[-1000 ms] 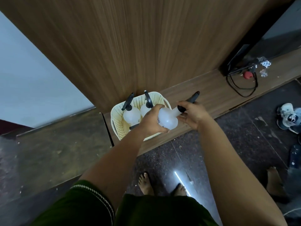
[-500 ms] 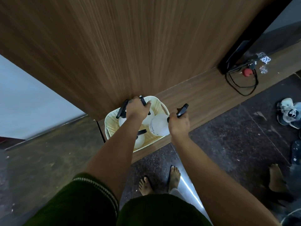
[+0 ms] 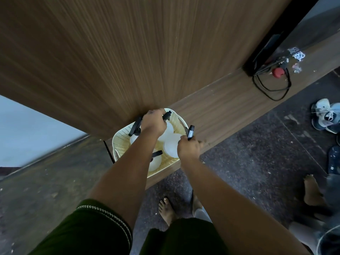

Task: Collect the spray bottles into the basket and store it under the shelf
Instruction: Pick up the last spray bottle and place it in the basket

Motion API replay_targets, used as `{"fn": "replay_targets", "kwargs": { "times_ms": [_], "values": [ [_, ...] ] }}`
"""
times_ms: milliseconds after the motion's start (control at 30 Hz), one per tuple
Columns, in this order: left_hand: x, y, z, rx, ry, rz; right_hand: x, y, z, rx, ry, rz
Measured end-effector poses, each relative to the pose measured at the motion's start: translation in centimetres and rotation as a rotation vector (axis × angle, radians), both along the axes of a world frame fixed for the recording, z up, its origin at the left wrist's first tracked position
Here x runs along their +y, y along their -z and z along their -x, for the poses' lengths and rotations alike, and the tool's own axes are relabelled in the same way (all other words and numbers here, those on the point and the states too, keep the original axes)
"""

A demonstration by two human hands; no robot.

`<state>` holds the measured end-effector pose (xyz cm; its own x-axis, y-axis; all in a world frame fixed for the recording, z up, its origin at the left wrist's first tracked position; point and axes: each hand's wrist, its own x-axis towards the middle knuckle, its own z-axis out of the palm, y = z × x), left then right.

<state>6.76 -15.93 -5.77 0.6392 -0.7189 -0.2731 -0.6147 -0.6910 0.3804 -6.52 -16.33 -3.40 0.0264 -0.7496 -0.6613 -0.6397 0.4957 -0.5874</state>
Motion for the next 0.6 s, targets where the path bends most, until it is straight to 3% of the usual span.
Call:
{"fn": "replay_targets", "kwargs": {
  "times_ms": [167,267,600],
  "values": [
    [0.0,0.0,-0.3,-0.041,0.054,0.024,0.1,0.1,-1.7,-0.066,0.132,-0.18],
    [0.1,-0.2,-0.7,-0.06,0.071,0.056,0.8,0.7,-2.7,-0.059,0.093,-0.258],
    [1.5,-0.1,-2.3,0.0,0.067,0.049,1.7,3.8,-3.0,-0.135,0.088,-0.152]
  ]
}}
